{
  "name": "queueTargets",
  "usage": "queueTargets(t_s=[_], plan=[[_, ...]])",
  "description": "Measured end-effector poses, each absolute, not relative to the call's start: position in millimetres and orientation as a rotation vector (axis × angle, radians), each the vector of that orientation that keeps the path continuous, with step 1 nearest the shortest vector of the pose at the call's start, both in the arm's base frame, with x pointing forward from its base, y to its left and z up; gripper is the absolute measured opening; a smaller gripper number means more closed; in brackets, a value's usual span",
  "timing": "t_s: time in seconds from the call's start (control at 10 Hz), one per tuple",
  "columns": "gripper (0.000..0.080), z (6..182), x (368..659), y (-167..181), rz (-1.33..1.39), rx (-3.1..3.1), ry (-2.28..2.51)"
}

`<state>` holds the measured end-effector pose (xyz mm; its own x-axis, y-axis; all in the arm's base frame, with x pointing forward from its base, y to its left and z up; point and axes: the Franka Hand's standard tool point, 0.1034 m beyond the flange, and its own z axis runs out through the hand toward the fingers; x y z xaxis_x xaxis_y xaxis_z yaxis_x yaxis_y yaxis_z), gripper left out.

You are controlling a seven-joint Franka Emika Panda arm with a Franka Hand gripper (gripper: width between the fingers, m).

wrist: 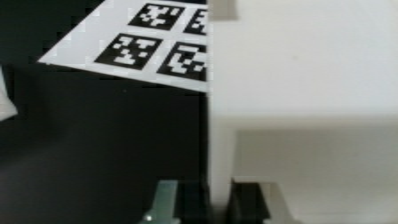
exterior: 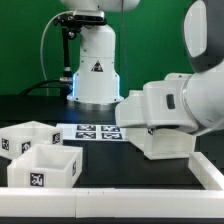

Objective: Assemble drawer

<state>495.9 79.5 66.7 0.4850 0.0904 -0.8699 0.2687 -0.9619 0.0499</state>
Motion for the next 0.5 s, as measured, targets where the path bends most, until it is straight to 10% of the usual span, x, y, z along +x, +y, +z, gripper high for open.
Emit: queueTargets(t_s=[0.5], plan=[[0.0035, 142.8, 525.9, 73.0, -1.173, 2.771, 0.297]])
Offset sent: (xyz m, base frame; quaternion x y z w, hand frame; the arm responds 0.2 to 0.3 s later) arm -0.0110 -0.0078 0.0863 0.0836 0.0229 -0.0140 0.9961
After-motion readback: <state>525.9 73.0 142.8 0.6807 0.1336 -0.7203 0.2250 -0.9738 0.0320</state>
